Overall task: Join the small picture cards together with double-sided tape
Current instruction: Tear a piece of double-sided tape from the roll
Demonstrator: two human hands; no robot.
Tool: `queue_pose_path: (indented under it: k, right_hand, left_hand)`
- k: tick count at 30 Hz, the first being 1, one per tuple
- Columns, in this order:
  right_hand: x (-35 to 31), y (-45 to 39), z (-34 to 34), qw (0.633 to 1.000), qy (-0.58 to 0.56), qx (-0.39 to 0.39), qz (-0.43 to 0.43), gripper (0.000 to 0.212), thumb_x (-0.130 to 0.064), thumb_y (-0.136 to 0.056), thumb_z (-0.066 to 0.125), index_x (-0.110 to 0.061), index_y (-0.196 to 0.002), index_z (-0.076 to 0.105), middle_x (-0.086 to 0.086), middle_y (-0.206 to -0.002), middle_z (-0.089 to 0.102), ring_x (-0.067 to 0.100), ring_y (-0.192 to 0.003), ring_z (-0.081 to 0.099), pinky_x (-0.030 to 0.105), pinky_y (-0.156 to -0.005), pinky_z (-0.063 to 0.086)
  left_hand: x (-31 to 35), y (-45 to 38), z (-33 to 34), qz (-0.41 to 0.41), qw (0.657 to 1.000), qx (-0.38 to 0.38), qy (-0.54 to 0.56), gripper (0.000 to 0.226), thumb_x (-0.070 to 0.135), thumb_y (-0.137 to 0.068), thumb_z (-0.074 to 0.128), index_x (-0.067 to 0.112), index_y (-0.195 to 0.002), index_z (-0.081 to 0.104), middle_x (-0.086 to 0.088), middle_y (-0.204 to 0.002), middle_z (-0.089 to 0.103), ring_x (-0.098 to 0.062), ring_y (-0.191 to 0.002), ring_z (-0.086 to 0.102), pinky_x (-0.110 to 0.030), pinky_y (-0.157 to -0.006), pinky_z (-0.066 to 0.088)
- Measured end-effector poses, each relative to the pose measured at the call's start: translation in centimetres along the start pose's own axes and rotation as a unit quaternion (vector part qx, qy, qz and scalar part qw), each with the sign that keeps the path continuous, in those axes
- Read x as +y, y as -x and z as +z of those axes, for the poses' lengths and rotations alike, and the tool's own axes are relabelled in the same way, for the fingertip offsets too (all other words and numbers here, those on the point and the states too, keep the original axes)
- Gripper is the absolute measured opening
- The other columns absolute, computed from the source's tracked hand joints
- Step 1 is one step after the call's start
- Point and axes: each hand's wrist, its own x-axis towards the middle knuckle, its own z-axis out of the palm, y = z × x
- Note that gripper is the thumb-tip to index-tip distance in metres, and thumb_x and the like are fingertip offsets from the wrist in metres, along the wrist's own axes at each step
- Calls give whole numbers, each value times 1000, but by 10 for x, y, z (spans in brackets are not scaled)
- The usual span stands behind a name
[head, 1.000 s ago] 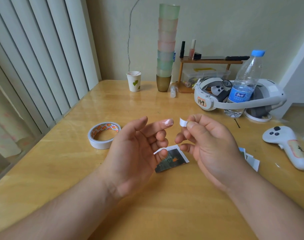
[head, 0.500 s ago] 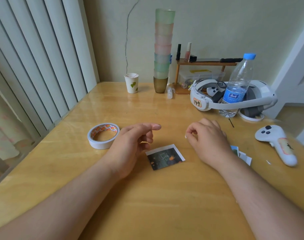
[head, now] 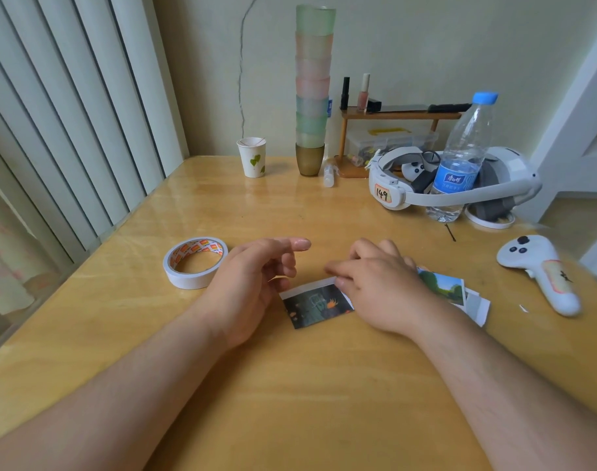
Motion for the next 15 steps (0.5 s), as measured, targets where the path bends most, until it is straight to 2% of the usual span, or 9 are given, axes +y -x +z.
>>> queue_pose_path:
  k: [4,6,7,8,10,12,13,15]
  right_hand:
    - [0,0,-3,1000,-15,-4,4,20,-42,-107,40,-46,-118,56,-17,-113,43,17,-113,35,43,-93,34]
    - [-2,0,-3,1000,-11,-12,7,16,-44,-107,39,-40,-109,54,-15,-113,43,18,-113,35,43,-93,34]
    - [-4,0,-2,1000,-9,-17,10,17,-45,-107,38,-38,-105,53,-14,-113,42,18,-112,34,44,-93,34]
    - [-5,1,-2,1000,-8,-20,14,18,-45,-107,37,-36,-102,51,-13,-113,41,18,-111,34,44,-93,34]
    - [-6,1,-1,1000,-12,-17,17,17,-41,-108,35,-35,-99,49,-11,-114,41,19,-111,35,44,-93,35]
    - [-4,1,0,999,-26,-5,20,17,-36,-108,34,-35,-102,49,-10,-116,44,21,-113,37,44,-92,35]
    - [-3,1,0,999,-36,1,22,18,-34,-108,33,-35,-106,52,-10,-118,46,21,-116,37,44,-93,36]
    - [-2,2,-2,999,-45,-1,24,25,-32,-109,33,-37,-119,55,-10,-124,48,21,-121,37,45,-97,36]
  left_hand:
    - [0,3,3,14,1000,-2,-23,34,29,-84,61,4,-101,77,3,-79,60,-16,-79,52,-31,-74,41]
    - [-2,3,2,34,995,9,-93,29,30,-82,64,17,-102,81,3,-89,65,-14,-84,57,-31,-81,45]
    - [-3,3,0,58,984,14,-170,31,32,-80,67,29,-108,80,7,-97,67,-10,-89,60,-30,-86,48]
    - [-3,4,-4,90,959,8,-267,39,35,-78,70,41,-116,75,12,-105,68,-4,-97,63,-27,-92,49]
    - [-3,6,-10,133,885,-53,-442,70,44,-74,78,58,-137,52,19,-123,59,2,-115,57,-23,-100,46]
    - [-3,8,-11,119,831,-126,-529,102,53,-73,85,67,-151,22,21,-137,47,2,-123,49,-23,-106,43]
    - [-3,8,-11,113,815,-146,-549,111,55,-72,87,68,-153,11,21,-141,42,1,-125,47,-25,-109,42]
    - [-4,7,-12,116,808,-160,-555,119,56,-72,89,71,-152,2,20,-145,38,-2,-127,47,-30,-112,43]
